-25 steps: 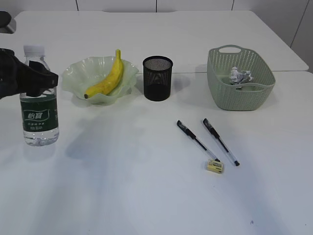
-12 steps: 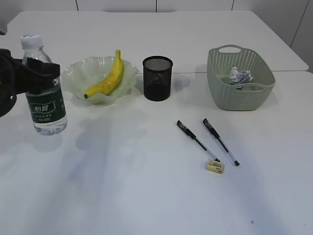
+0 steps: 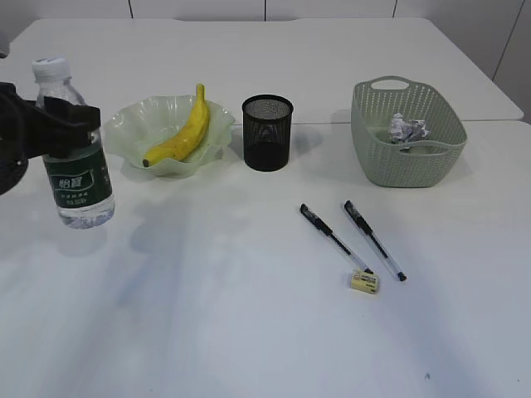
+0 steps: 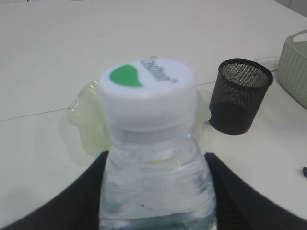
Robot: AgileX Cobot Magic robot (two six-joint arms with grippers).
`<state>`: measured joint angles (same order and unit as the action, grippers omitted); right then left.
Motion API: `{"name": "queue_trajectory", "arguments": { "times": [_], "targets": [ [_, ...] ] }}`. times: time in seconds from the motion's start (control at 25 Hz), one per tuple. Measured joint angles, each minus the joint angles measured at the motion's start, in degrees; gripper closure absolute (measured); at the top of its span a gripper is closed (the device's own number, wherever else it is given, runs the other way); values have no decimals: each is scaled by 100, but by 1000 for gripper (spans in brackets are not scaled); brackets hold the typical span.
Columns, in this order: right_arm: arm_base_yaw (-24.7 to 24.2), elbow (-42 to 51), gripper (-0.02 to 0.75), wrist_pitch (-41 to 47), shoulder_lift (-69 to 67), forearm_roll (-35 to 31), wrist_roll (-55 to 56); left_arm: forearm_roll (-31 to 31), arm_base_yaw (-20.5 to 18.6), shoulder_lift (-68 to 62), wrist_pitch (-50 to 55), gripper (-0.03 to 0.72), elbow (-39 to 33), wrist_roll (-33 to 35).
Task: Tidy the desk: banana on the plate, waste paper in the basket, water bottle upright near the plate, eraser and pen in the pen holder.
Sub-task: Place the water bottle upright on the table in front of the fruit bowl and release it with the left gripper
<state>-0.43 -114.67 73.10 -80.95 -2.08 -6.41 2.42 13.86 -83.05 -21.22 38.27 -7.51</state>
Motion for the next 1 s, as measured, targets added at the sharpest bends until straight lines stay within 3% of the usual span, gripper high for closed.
{"name": "queue_trajectory", "arguments": {
  "times": [0.2,0.4,0.64,1.0],
  "targets": [
    [0,0,477,0,0,0,-45,-333,-131,0,-153,315,-27,66],
    [0,0,477,0,0,0,-102,-341,-483,0,-1168,315,-322,247],
    [0,0,477,0,0,0,-158,72,-902,-297,-2019,315,-456,305],
    [0,0,477,0,0,0,-338,331,-985,-1652,-3843,315,-456,317]
  ]
}}
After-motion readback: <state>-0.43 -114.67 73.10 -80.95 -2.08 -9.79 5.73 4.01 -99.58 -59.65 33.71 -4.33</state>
